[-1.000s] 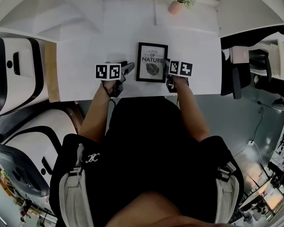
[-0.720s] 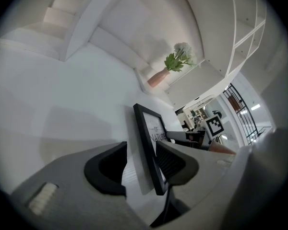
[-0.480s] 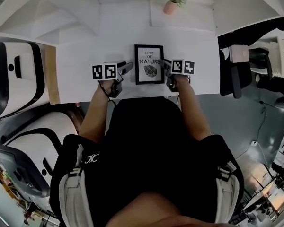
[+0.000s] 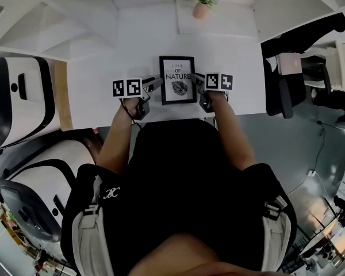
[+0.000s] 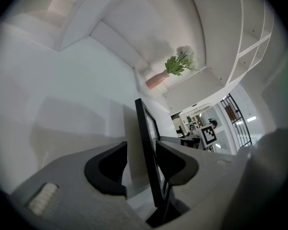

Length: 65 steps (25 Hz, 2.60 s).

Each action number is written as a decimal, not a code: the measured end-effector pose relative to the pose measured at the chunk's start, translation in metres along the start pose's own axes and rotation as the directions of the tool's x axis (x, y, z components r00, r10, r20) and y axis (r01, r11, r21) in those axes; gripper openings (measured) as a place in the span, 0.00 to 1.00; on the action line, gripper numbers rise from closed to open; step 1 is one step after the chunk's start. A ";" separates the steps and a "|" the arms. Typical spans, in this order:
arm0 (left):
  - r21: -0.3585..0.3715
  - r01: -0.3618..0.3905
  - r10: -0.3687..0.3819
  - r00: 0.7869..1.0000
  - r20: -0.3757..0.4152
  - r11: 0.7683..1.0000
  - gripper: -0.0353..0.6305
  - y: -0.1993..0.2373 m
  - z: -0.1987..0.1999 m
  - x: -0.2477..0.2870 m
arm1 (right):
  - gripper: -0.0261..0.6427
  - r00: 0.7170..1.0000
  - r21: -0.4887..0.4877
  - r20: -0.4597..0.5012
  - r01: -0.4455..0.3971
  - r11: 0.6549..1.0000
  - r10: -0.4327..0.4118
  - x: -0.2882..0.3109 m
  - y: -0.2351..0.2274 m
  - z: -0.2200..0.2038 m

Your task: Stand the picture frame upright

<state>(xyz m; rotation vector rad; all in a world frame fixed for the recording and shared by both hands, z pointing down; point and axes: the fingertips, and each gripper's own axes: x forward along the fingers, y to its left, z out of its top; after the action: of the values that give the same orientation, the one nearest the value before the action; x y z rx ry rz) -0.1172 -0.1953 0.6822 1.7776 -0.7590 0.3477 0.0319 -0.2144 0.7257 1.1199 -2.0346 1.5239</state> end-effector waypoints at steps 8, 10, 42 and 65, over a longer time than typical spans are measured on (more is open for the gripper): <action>0.017 -0.016 0.017 0.999 -0.047 1.000 0.26 -0.006 -0.008 0.022 | 0.15 1.000 -0.005 0.001 -0.009 1.000 0.009 0.000 0.000 0.000; 0.020 -0.031 0.032 0.998 -0.047 0.999 0.20 -0.005 -0.007 0.023 | 0.15 1.000 -0.013 0.000 -0.005 1.000 0.005 0.000 0.000 0.000; 0.543 -0.219 -0.098 0.863 0.495 0.811 0.18 -0.148 0.101 -0.110 | 0.14 0.804 -0.519 0.571 0.200 0.831 0.163 -0.139 0.170 0.128; 0.423 -0.504 0.032 0.670 0.742 0.753 0.18 -0.083 0.104 -0.255 | 0.14 0.786 -0.727 0.495 0.140 0.673 0.370 -0.081 0.325 0.106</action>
<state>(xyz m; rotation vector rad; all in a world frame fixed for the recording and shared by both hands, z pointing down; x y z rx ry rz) -0.2694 -0.1956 0.4378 2.4467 -1.6456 0.0948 -0.1493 -0.2476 0.4268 1.1957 -2.7982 0.1836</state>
